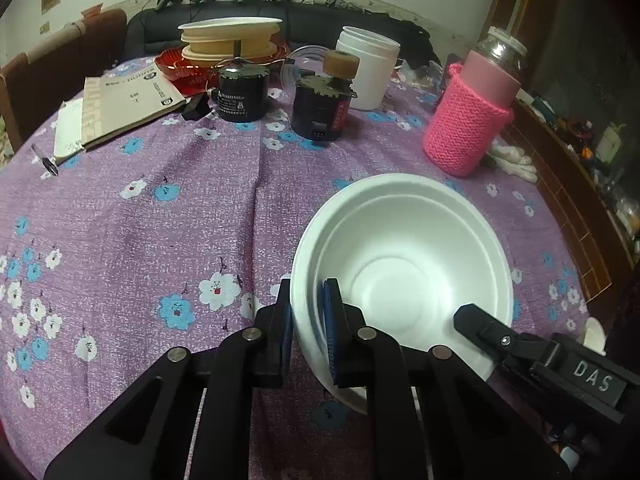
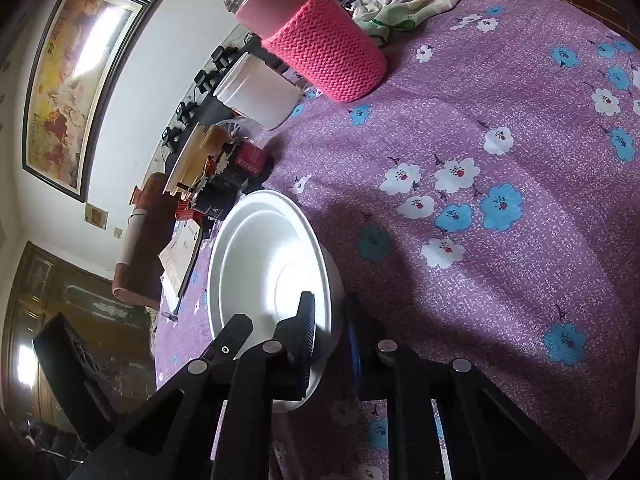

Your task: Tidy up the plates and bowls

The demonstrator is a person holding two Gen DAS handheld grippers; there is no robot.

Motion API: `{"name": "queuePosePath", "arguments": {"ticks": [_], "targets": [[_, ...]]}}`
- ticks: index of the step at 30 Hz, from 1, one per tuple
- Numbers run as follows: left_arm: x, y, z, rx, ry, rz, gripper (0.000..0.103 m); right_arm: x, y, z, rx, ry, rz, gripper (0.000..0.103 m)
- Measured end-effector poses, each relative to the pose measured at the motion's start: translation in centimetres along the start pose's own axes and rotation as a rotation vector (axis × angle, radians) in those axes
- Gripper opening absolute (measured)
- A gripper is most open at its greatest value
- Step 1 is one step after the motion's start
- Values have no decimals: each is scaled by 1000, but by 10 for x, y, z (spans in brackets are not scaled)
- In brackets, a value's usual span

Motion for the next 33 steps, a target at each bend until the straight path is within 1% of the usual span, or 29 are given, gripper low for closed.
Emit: {"name": "queuePosePath", "arguments": {"ticks": [10, 17, 33], "targets": [[3, 0, -1, 19, -36, -34, 9, -1, 0, -3, 7, -6, 0, 14], [1, 1, -5, 3, -24, -15, 9, 0, 0, -6, 6, -8, -8, 14], [0, 3, -12, -7, 3, -1, 9, 7, -1, -5, 9, -24, -33, 11]]}}
Point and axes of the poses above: each gripper's, at about its wrist camera, not at the fingertips, and z roughly the way its jaws point, x to its left, y to its top, the point moved 2 cm from there along z, roughly the way its jaws point, and after that the axes turned 9 degrees about -x, right-handed, at the moved point
